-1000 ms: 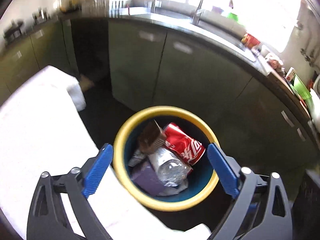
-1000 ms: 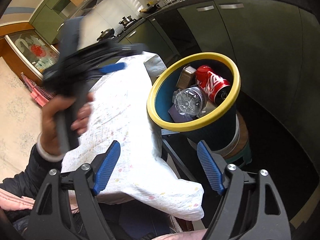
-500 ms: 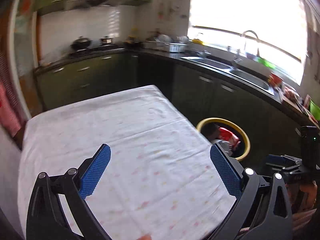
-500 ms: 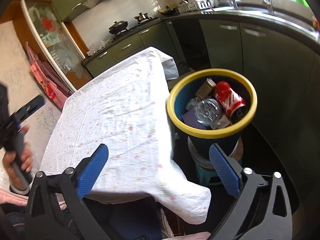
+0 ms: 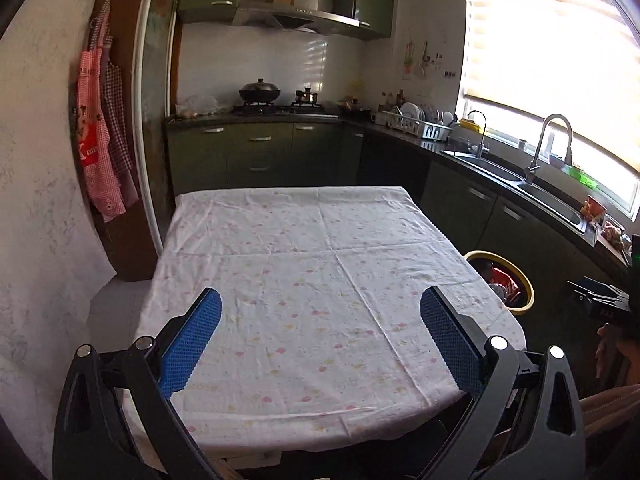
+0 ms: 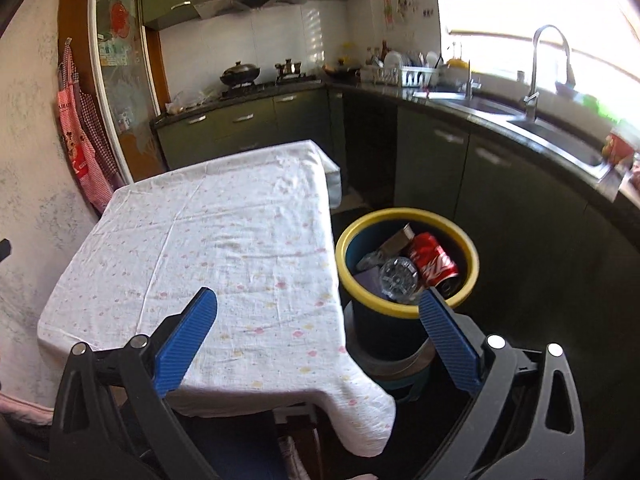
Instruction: Collect trash
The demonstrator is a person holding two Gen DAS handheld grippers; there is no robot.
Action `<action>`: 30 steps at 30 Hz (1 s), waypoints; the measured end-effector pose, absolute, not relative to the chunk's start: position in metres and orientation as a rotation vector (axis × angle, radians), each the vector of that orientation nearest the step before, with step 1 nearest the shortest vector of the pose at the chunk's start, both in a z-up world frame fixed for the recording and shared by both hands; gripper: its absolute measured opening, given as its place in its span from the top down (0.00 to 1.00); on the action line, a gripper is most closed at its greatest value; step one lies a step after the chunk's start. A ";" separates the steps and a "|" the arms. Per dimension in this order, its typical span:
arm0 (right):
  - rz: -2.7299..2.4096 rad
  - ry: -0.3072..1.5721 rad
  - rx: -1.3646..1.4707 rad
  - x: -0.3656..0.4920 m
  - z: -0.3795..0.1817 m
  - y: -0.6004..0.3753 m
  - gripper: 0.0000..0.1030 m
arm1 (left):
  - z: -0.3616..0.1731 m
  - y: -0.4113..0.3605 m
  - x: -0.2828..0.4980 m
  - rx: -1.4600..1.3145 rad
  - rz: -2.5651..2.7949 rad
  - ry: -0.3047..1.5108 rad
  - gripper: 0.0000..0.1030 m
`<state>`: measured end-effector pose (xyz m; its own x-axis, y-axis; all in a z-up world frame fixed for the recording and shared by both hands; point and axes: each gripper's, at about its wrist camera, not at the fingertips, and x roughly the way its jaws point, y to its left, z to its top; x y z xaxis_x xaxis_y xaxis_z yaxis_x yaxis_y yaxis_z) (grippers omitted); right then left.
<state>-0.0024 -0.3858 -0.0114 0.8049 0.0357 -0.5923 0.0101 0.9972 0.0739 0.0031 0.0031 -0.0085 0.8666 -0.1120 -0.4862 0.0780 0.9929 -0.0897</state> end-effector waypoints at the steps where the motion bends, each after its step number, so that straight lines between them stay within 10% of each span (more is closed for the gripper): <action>1: 0.003 0.618 0.067 -0.006 -0.007 -0.385 0.07 | -0.006 0.006 -0.002 -0.069 -0.093 0.499 0.05; 30: -0.055 0.498 -0.010 -0.028 0.028 -0.375 0.06 | 0.015 -0.005 -0.030 -0.069 -0.055 0.440 0.05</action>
